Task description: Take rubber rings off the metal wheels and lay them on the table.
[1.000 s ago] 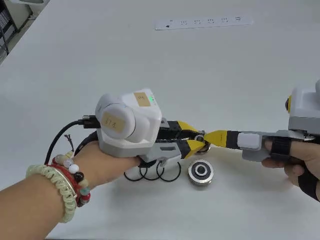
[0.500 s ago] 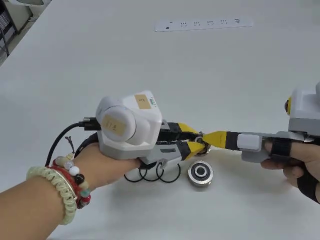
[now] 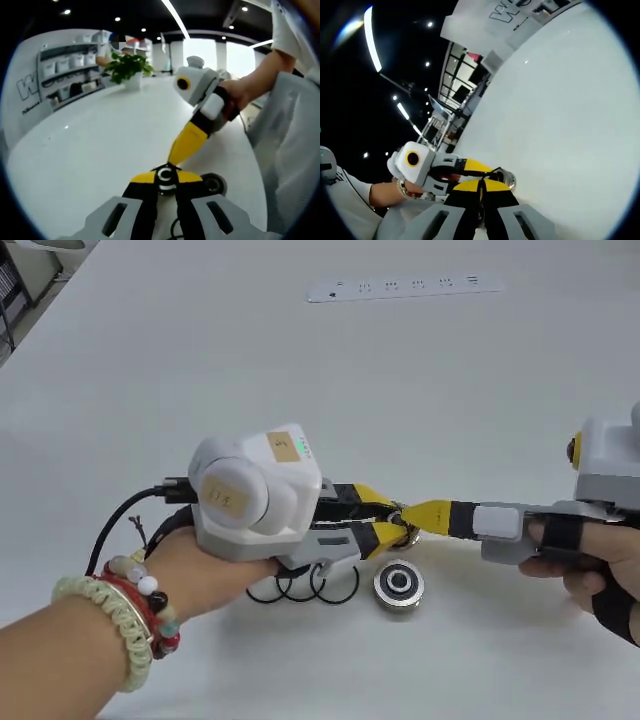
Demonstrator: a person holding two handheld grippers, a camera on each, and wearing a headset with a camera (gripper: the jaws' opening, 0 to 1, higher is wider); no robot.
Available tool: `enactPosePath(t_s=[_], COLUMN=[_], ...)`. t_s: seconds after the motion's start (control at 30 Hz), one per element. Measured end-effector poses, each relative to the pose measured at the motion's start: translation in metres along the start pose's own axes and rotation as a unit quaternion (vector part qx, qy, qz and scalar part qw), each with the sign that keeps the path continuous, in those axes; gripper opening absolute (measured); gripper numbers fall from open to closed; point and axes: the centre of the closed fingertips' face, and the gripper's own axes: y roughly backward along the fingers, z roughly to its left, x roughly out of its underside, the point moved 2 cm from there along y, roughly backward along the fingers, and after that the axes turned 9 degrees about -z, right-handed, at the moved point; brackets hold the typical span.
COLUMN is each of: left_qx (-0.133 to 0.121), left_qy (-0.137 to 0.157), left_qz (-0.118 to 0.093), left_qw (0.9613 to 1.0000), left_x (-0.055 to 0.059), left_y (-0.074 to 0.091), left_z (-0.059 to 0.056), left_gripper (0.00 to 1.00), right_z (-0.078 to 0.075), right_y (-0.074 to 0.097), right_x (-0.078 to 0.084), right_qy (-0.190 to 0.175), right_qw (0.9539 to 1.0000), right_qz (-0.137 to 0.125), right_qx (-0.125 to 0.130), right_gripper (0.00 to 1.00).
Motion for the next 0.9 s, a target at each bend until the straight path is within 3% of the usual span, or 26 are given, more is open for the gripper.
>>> enactPosePath(t_s=[0.23,0.37,0.4,0.43,0.47,0.5,0.73,0.9], left_qx=[-0.002,-0.011,-0.014,-0.022,-0.023,-0.018,-0.008,0.001], left_qy=[0.001,0.011,0.02,0.053,0.064,0.051,0.04,0.046], left_qz=[-0.001,0.0,0.0,0.0,0.003,0.004,0.047,0.03], left_qw=[1.0,0.9999,0.9997,0.9984,0.9977,0.9985,0.9981,0.9985], left_x=[0.0,-0.001,-0.001,-0.001,-0.001,-0.003,-0.003,-0.015], left_y=[0.0,0.0,-0.001,-0.001,-0.001,-0.001,0.001,0.007], left_z=[0.001,0.0,0.0,0.0,0.001,0.002,-0.001,-0.003], left_gripper=[0.13,0.13,0.14,0.14,0.14,0.14,0.16,0.24], right_z=[-0.002,-0.006,-0.008,-0.013,-0.013,-0.011,-0.009,-0.006], right_y=[0.001,0.0,0.0,0.0,0.0,0.0,0.002,0.003], right_x=[-0.001,0.0,0.001,0.001,0.002,0.001,0.002,0.001], right_qy=[-0.004,0.015,0.023,0.031,0.031,0.028,0.034,0.038], right_qw=[1.0,0.9998,0.9996,0.999,0.999,0.9992,0.9991,0.9989], right_qz=[-0.004,0.002,0.003,0.005,0.007,0.004,0.005,0.006], right_qx=[0.001,0.012,0.019,0.031,0.03,0.027,0.027,0.026], right_gripper=[0.0,0.0,0.0,0.0,0.0,0.0,0.0,0.0])
